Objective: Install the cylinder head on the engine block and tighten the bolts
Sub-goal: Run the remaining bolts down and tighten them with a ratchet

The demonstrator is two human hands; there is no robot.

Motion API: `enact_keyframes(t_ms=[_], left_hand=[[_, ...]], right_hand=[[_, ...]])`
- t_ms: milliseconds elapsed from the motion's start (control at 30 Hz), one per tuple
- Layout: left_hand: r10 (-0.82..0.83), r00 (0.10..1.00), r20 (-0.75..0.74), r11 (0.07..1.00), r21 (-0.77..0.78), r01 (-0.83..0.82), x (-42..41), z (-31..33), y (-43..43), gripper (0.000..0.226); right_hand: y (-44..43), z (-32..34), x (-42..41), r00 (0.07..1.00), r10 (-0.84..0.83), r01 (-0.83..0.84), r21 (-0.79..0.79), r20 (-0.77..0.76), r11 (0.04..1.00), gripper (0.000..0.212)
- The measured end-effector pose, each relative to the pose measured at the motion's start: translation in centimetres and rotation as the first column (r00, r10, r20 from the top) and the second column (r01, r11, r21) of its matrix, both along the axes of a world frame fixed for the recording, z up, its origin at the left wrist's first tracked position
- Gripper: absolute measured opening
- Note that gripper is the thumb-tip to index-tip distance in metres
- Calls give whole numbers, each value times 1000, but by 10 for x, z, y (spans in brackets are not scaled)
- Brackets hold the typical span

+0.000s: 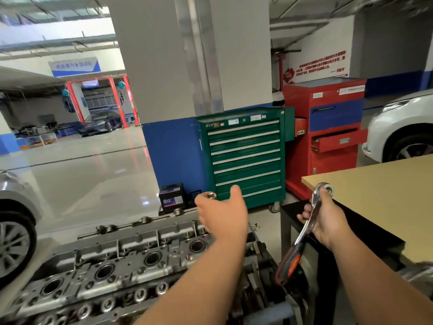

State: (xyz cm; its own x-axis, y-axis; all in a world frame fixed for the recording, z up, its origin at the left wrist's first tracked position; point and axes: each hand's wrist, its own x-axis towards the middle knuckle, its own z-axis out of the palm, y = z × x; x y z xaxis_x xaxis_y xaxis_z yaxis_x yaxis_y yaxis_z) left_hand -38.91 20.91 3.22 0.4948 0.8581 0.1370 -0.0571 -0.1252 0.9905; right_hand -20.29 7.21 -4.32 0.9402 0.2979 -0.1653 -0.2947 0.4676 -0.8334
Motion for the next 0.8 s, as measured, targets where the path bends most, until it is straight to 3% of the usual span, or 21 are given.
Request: enact_keyframes(t_ms=[100, 167, 200, 233, 267, 300, 367, 433, 467, 500, 533, 567, 600, 633, 700, 767, 800], left_hand=[[-155, 973, -170, 987, 24, 161, -2, 9, 23, 17], [-450, 873, -187, 891, -155, 426, -7, 18, 47, 29], [-462, 867, -187, 885, -163, 437, -6, 20, 48, 29], [-416, 890, -185, 908, -144, 394, -5, 19, 42, 25], [-240, 956, -171, 971, -53, 234, 0, 14, 28, 18], [-69, 993, -92, 997, -22, 68, 3, 8, 13, 12], [100, 992, 71, 994, -42, -98, 5, -5, 0, 23], [-30, 998, -63, 1000, -4, 30, 4, 4, 20, 15], [-199, 968, -151, 980, -26, 197, 2, 12, 32, 23], [-388, 907, -164, 920, -130, 370, -2, 17, 44, 30], [-462, 874, -152, 882, -180, 435, -4, 20, 50, 31], [-432, 889, -155, 896, -188, 402, -3, 18, 47, 29], [-286, 940, -185, 956, -121, 267, 0, 15, 35, 22], [-66, 988, -137, 998, -8, 66, 4, 8, 20, 14], [121, 992, 31, 988, 88, -124, 6, -4, 2, 13], [-35, 995, -96, 996, 82, 43, 5, 4, 21, 22], [-237, 958, -160, 971, -26, 236, 3, 13, 35, 36]], right_hand=[[1, -2, -1, 1000, 0, 0, 3, 5, 1000, 39], [1, -2, -1, 1000, 4, -4, 3, 0, 1000, 40], [1, -2, 0, 1000, 12, -12, 5, 0, 1000, 40], [0, -1, 0, 1000, 21, -21, 7, 2, 1000, 40], [1, -1, 1, 1000, 24, -24, 10, 1, 1000, 40], [1, -1, 0, 1000, 23, -23, 10, -7, 1000, 39], [2, -3, 1, 1000, 28, -28, 19, -2, 999, 39], [2, -2, 1, 1000, 18, -18, 21, 6, 1000, 39], [2, -1, 1, 1000, 17, -17, 18, 4, 1000, 39], [1, 0, 0, 1000, 19, -19, 17, 1, 1000, 39], [2, 0, -1, 1000, 24, -24, 15, 1, 1000, 39], [1, 0, -1, 1000, 28, -28, 11, 5, 1000, 39], [2, 1, -2, 1000, 25, -25, 8, 12, 1000, 39], [2, 2, -2, 1000, 18, -18, 8, 14, 1000, 39], [1, 0, -3, 1000, 10, -10, -2, 11, 1000, 39], [0, 1, -3, 1000, 6, -6, 2, 20, 1000, 39], [0, 1, -3, 1000, 3, -3, -3, 16, 1000, 40]])
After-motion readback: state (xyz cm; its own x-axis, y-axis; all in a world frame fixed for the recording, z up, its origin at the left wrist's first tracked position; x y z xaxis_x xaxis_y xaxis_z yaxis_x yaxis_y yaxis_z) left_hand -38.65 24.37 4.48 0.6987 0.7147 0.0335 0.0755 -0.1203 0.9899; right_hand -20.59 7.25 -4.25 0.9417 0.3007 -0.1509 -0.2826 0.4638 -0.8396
